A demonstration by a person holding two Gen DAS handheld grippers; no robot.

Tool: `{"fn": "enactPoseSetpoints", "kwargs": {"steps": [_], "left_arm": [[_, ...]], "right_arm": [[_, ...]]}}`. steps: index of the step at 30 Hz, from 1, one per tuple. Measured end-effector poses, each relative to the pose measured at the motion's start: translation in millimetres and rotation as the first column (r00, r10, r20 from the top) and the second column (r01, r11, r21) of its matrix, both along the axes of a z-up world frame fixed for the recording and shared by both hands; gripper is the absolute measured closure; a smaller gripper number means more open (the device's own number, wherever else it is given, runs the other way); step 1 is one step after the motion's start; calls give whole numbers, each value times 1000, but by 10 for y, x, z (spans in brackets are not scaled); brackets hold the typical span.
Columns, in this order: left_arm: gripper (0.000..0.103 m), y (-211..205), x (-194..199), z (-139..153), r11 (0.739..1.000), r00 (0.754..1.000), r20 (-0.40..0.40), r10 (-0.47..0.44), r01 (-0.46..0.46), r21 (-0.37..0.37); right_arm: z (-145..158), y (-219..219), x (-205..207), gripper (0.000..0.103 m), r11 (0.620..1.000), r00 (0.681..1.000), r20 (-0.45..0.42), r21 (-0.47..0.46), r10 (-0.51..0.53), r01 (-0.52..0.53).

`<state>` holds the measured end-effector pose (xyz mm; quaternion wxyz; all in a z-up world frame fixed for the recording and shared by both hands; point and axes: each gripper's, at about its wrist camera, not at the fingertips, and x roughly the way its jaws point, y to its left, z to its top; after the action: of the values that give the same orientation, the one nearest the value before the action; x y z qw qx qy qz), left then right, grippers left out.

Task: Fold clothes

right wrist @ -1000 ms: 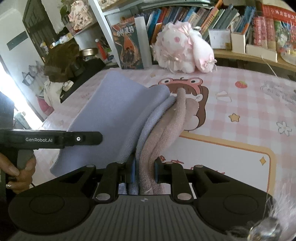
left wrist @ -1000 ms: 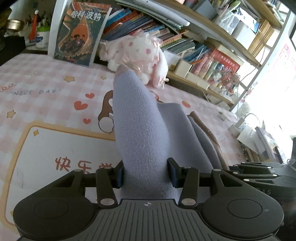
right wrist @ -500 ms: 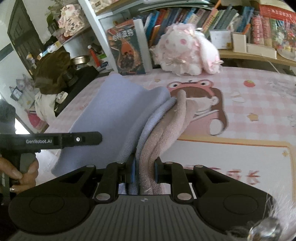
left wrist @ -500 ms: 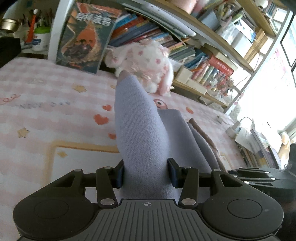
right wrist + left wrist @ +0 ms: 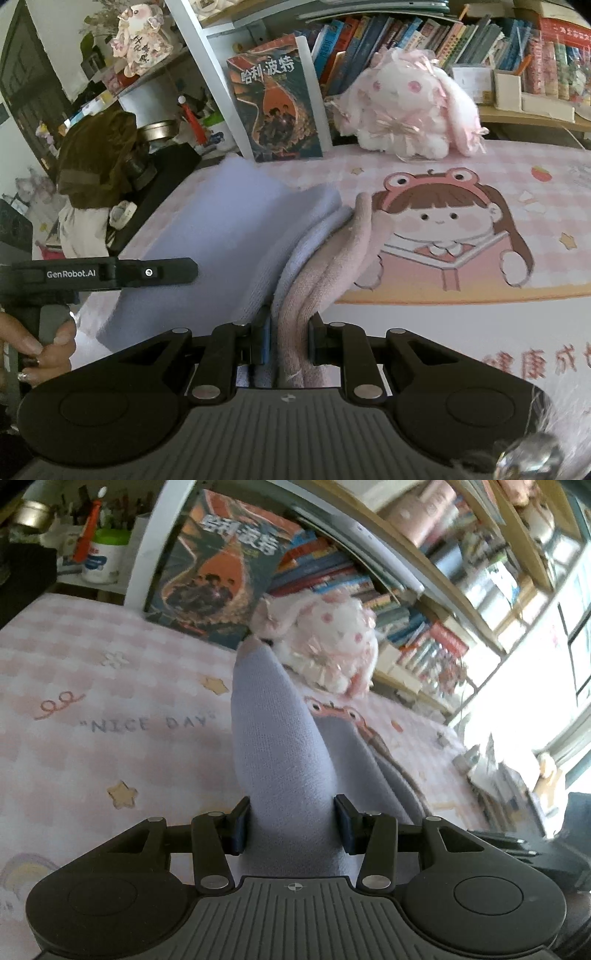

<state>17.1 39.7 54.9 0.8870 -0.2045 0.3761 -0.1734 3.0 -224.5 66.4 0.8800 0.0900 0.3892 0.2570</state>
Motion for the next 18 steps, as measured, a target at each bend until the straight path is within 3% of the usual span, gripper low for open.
{"fn": "enactPoseSetpoints", "kwargs": {"steps": [8, 12, 18], "left_arm": [[59, 252, 526, -77, 999, 1000, 6, 29, -29, -25], [59, 310, 861, -158, 998, 999, -12, 49, -50, -32], [60, 302, 1255, -257, 998, 998, -5, 65, -65, 25]], "right_arm": [[42, 209, 596, 86, 1000, 1000, 17, -10, -3, 4], [-4, 220, 1003, 86, 1000, 1000, -14, -7, -13, 12], [-82, 226, 1482, 89, 999, 999, -12, -6, -34, 33]]}}
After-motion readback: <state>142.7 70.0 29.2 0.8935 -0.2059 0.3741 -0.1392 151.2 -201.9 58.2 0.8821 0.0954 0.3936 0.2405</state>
